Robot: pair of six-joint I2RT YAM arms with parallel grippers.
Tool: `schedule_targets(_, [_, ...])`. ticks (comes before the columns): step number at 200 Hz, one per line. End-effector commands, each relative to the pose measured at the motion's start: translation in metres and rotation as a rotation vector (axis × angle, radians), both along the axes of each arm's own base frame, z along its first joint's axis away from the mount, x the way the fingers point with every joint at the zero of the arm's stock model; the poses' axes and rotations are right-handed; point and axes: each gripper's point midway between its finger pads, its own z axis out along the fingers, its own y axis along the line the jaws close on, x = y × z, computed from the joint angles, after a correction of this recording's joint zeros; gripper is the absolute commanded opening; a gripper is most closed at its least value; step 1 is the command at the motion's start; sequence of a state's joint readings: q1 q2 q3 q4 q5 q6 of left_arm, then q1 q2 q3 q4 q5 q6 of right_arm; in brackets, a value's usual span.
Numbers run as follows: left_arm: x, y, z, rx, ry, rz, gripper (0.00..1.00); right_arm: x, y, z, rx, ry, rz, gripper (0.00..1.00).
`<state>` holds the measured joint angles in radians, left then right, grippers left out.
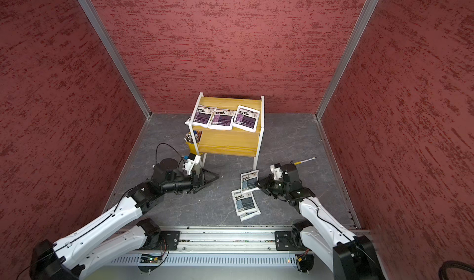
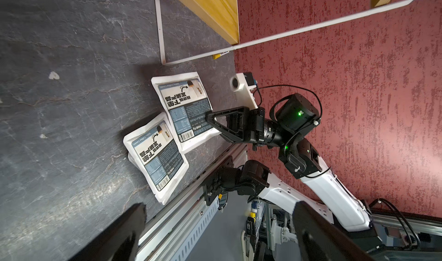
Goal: Place the bagged coffee beans on the shelf by color
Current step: Pick up the bagged coffee beans at the center of the board, then place the bagged coffee beans on the shelf.
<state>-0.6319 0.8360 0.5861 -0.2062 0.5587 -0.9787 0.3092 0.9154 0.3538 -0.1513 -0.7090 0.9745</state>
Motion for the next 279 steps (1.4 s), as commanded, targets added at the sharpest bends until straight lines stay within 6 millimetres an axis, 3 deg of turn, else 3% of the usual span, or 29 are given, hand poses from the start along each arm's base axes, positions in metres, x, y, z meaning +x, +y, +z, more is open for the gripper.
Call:
schedule_targets(1, [-0.001,0.009,-0.001,-0.005,0.014,0.028,1.00,-0.012,0.011,0.015,0.027,0.046,0.005,0.09])
schedule_targets(53, [0.004,0.032,0.015,-0.046,-0.016,0.130,1.00,-0.036,0.067,0.074,0.036,-0.057,0.123,0.09])
schedule_targets(90, [0.007,0.054,0.033,-0.079,-0.062,0.230,1.00,-0.030,0.103,0.133,0.075,-0.199,0.137,0.09])
schedule_targets(124, [0.010,0.071,0.048,-0.099,-0.092,0.276,1.00,-0.016,0.121,0.166,0.116,-0.283,0.102,0.09])
schedule_targets(182, [0.025,0.079,0.057,-0.133,-0.095,0.302,1.00,0.030,0.130,0.191,0.138,-0.396,-0.071,0.09])
schedule_targets(279, [0.026,0.081,0.056,-0.148,-0.091,0.299,1.00,0.085,0.158,0.174,0.055,-0.403,-0.182,0.09])
